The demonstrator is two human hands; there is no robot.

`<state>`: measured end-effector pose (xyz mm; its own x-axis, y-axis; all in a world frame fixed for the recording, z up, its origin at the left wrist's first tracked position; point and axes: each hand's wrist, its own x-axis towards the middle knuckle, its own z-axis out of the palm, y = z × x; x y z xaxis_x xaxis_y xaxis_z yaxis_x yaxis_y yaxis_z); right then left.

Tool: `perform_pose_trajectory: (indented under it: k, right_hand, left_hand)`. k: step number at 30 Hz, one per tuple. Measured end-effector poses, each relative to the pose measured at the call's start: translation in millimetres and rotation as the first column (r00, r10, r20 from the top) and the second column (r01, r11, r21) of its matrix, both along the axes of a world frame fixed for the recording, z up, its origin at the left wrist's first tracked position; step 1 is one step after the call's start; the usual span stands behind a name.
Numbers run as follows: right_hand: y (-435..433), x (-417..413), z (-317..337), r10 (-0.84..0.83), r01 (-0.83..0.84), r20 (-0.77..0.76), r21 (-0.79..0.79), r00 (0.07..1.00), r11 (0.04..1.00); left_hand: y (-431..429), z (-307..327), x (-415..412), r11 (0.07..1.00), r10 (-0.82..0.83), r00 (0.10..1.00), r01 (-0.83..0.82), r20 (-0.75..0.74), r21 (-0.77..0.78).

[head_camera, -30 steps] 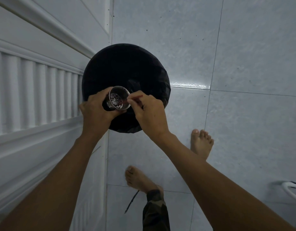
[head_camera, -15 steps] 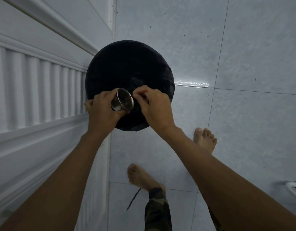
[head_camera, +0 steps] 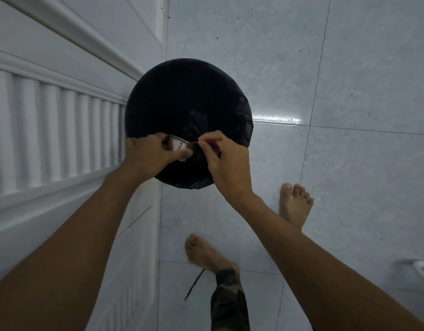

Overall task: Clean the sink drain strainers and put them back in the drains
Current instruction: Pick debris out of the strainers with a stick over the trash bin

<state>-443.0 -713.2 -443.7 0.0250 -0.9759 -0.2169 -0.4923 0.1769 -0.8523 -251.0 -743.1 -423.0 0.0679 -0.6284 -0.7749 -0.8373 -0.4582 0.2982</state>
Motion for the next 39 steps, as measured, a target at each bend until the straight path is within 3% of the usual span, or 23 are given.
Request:
perform_pose_trajectory:
  k: [3, 7, 11, 13, 16, 18, 21, 26, 32, 39]
  right_hand:
    - [-6.0, -0.4, -5.1, 0.035, -0.033, -0.035, 0.058, 0.999, 0.998]
    - [-18.7, -2.8, -6.9, -0.087, 0.088, -0.033, 0.043, 0.996, 0.995]
    - [-13.9, 1.0, -5.5, 0.075, -0.073, -0.04, 0.049, 0.996, 0.996]
    - [-11.9, -0.9, -7.5, 0.041, -0.028, -0.106, 0.122, 0.994, 0.992]
    - [-15.0, -2.6, -3.2, -0.081, 0.1, -0.134, 0.142, 0.988, 0.985]
    - [-17.6, -2.7, 3.6, -0.064, 0.08, -0.136, 0.112, 0.989, 0.99]
    - [-19.4, -7.0, 13.9, -0.02, 0.041, -0.187, 0.107, 0.982, 0.993]
    - [-20.8, -18.8, 41.3, -0.002, 0.027, -0.29, 0.082, 0.957, 0.996]
    - [-34.4, -41.2, 114.7, -0.002, 0.007, -0.307, 0.014, 0.952, 1.0]
    - [-77.8, -51.7, 268.6, -0.027, -0.002, -0.25, -0.114, 0.968, 0.993]
  left_hand:
    - [3.5, 0.4, 0.4, 1.0, -0.007, 1.0, 0.007, -0.013, -0.025]
    - [1.4, -3.6, 5.6, 0.998, 0.025, 0.999, -0.023, 0.026, -0.056]
    - [1.5, -3.6, 0.7, 0.996, -0.019, 0.994, 0.028, 0.108, -0.08]
    - [3.6, -1.4, -3.2, 0.998, -0.019, 0.992, 0.027, 0.124, -0.059]
    - [8.1, 1.6, -4.7, 0.998, 0.055, 0.995, -0.053, 0.087, -0.029]
    - [13.0, 4.7, -4.2, 0.985, 0.154, 0.987, -0.151, 0.041, -0.08]
    - [21.4, 12.6, -8.9, 0.918, 0.303, 0.947, -0.319, -0.105, -0.234]
    - [32.0, 31.0, -34.2, 0.811, 0.295, 0.937, -0.35, -0.188, -0.469]
    - [29.4, 94.3, -72.3, 0.691, 0.39, 0.884, -0.466, -0.257, -0.553]
    - [3.7, 235.1, -92.7, 0.5, 0.464, 0.801, -0.589, -0.378, -0.634]
